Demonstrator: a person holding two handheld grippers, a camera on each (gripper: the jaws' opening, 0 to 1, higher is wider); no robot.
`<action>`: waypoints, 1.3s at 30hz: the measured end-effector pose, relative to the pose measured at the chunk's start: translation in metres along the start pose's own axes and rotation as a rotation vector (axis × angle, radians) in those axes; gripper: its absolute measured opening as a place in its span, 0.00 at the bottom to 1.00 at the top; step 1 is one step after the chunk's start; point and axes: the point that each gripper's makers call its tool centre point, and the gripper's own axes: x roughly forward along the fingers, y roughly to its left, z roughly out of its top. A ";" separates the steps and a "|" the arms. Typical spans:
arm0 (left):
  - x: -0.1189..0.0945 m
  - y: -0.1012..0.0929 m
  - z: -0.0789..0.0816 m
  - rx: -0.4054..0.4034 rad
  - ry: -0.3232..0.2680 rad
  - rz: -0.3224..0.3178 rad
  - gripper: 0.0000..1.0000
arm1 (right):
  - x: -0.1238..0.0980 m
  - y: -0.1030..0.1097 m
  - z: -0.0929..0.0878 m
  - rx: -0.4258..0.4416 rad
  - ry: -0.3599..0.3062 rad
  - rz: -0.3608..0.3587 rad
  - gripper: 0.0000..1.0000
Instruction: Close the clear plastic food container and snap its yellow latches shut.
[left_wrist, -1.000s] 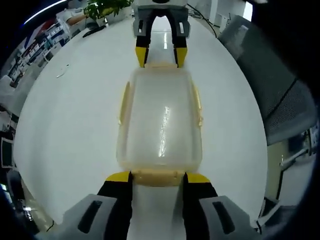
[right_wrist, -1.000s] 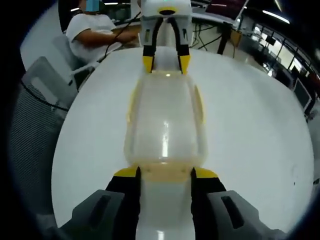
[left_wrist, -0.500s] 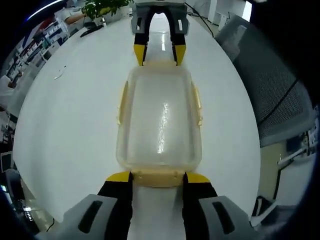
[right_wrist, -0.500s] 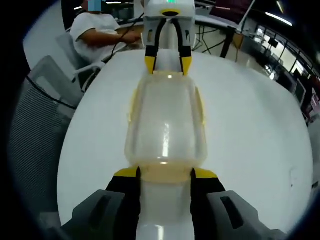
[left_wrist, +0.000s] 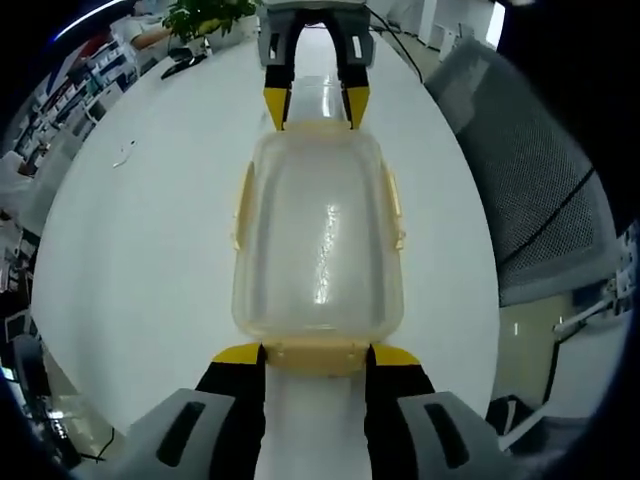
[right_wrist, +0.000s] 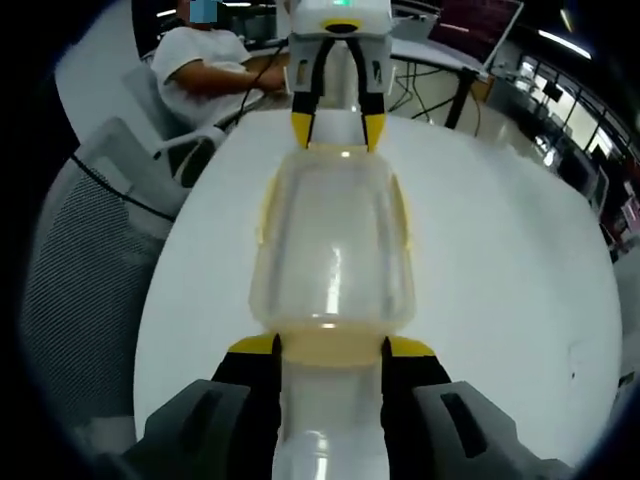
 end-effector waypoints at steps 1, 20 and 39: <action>-0.001 0.000 0.001 0.001 0.000 0.004 0.32 | -0.003 0.000 0.000 -0.002 -0.001 -0.003 0.35; -0.014 -0.004 0.048 -0.018 -0.047 0.013 0.32 | -0.046 0.006 -0.021 -0.026 0.002 -0.034 0.35; -0.005 0.013 0.107 0.032 -0.089 -0.006 0.32 | -0.090 0.002 -0.065 0.011 0.029 -0.069 0.35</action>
